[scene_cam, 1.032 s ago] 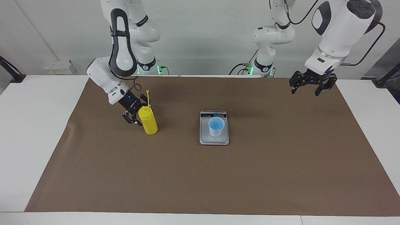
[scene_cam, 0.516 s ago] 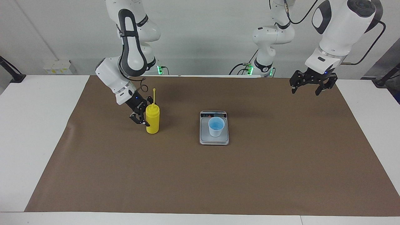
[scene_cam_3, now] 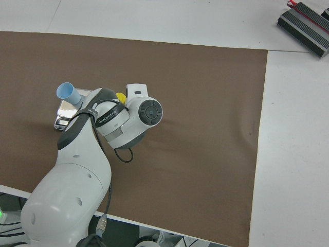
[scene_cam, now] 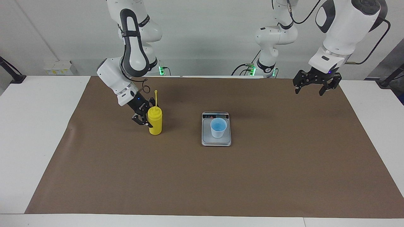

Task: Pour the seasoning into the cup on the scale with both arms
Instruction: 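Lift the yellow bottle with the right gripper over the blue cup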

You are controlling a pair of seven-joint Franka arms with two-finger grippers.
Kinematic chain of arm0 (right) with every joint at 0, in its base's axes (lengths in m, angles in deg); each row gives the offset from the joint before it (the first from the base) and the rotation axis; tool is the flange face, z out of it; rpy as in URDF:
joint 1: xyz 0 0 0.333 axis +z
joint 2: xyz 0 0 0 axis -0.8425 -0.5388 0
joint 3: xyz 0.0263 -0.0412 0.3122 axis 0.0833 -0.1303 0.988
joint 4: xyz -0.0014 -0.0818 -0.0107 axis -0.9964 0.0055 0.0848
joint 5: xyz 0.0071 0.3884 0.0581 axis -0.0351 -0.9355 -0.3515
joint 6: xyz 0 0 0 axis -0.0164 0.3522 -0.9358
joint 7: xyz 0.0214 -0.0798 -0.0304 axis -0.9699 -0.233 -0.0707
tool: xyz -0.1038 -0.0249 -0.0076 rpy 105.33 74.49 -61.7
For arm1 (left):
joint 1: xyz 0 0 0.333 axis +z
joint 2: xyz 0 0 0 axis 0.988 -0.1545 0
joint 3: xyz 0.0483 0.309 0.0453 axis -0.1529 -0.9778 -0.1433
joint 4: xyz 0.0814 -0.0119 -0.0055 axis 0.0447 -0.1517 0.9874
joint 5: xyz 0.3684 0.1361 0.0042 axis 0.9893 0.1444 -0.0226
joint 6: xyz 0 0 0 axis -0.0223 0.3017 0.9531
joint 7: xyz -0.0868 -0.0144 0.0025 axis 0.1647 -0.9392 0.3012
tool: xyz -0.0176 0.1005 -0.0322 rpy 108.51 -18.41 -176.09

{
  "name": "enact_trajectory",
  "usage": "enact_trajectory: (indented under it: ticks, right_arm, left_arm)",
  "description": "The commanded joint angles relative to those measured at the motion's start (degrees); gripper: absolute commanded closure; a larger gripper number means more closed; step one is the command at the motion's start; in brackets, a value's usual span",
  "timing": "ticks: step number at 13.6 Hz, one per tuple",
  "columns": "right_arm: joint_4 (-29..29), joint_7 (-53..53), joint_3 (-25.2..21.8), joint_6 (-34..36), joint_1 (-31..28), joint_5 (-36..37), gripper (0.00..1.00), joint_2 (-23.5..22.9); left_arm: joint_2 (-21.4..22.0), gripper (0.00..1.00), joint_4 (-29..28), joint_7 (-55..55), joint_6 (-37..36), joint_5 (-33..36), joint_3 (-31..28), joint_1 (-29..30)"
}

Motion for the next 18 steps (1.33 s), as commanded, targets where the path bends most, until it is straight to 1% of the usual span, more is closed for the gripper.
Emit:
enact_trajectory:
  ticks: [1,3,5,8,9,10,12,13,16,18]
  right_arm:
    - [5.12,11.58,-0.04,5.07,0.14,13.51,1.0,-0.19]
    - [8.46,21.85,0.22,7.63,1.63,27.74,1.0,-0.45]
    - [12.24,31.35,0.22,12.02,4.09,38.75,1.0,-1.77]
    - [16.46,40.68,0.57,18.78,8.12,49.4,1.0,-2.39]
    - [18.74,43.06,0.57,21.33,8.75,53.26,1.0,-3.26]
    - [21.63,44.39,0.66,24.23,9.71,55.39,1.0,-4.75]
    - [25.69,47.99,0.57,28.46,11.74,57.86,1.0,-5.81]
    - [26.84,49.4,0.66,29.69,11.92,59.96,1.0,-6.25]
    - [28.42,52.13,0.66,33.91,15.51,67.25,1.0,-6.87]
    - [30.87,57.13,0.66,37.16,17.98,69.46,1.0,-8.45]
  left_arm:
    - [0.7,0.0,-0.44,-0.9,-1.0,-1.0,0.45,1.06]
    - [0.7,0.0,-0.44,-0.9,-1.0,-1.0,0.36,1.06]
    - [0.7,0.0,-0.44,-0.9,-1.0,-1.0,0.36,1.06]
    - [0.7,0.0,-0.44,-0.9,-1.0,-1.0,0.36,1.06]
    - [0.7,0.0,-0.44,-0.9,-1.0,-1.0,0.36,1.06]
    - [0.7,0.0,-0.44,-0.9,-1.0,-1.0,0.36,1.06]
    - [0.7,0.0,-0.44,-0.9,-1.0,-1.0,0.36,1.06]
    - [0.7,0.0,-0.44,-0.9,-1.0,-1.0,0.36,1.06]
    - [0.7,0.0,-0.44,-0.9,-1.0,-1.0,0.36,1.06]
    - [0.7,0.0,-0.44,-0.9,-1.0,-1.0,0.36,1.06]
